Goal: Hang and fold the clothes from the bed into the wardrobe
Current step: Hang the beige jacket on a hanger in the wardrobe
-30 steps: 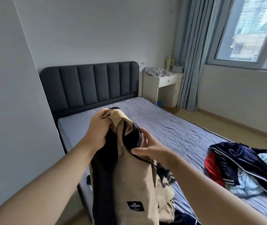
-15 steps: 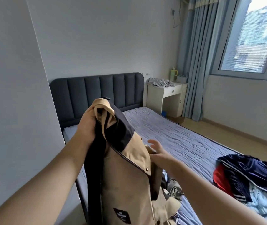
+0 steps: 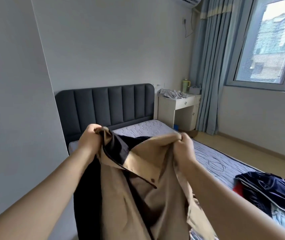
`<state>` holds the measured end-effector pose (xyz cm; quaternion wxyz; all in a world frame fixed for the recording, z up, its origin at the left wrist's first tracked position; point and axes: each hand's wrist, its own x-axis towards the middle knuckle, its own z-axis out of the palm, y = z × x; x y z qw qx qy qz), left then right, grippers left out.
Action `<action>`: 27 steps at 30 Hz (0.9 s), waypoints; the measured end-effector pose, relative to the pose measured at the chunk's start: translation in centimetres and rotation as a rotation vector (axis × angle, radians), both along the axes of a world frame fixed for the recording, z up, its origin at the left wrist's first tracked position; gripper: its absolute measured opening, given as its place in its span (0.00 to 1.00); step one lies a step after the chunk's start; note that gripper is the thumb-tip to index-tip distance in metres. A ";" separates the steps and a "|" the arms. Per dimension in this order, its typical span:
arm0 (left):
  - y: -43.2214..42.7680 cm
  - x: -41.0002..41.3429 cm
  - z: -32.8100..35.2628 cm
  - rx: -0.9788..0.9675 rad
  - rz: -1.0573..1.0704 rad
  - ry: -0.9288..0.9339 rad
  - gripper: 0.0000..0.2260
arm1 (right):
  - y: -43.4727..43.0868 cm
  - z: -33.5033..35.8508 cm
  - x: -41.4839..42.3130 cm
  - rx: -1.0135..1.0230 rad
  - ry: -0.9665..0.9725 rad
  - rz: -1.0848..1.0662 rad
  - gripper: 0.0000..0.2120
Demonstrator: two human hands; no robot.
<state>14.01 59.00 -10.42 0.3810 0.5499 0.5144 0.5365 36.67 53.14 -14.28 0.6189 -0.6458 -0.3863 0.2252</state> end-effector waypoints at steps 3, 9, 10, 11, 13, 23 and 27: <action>-1.3 1.2 -0.6 0.088 -0.051 -0.126 0.18 | -0.1 4.9 -0.6 0.185 0.033 0.007 0.11; -3.8 5.9 -1.9 0.130 -0.750 0.395 0.37 | -1.1 9.4 -2.6 0.308 -0.178 0.095 0.19; -3.4 6.1 -1.9 0.146 -0.636 0.381 0.26 | -1.4 9.2 -2.5 0.314 -0.181 0.089 0.20; -3.0 6.0 -1.6 0.143 -0.494 0.350 0.14 | -1.6 8.8 -2.1 0.318 -0.174 0.072 0.20; -2.0 5.7 -1.1 0.127 -0.358 0.271 0.03 | -2.2 7.6 -0.7 0.298 -0.181 0.030 0.20; -4.5 4.9 13.0 0.070 -0.444 -0.680 0.09 | -3.4 -0.2 1.6 -0.038 -0.217 0.064 0.13; -6.9 6.8 9.7 0.184 -0.601 0.352 0.16 | -3.0 0.6 0.0 -0.048 -0.247 0.117 0.18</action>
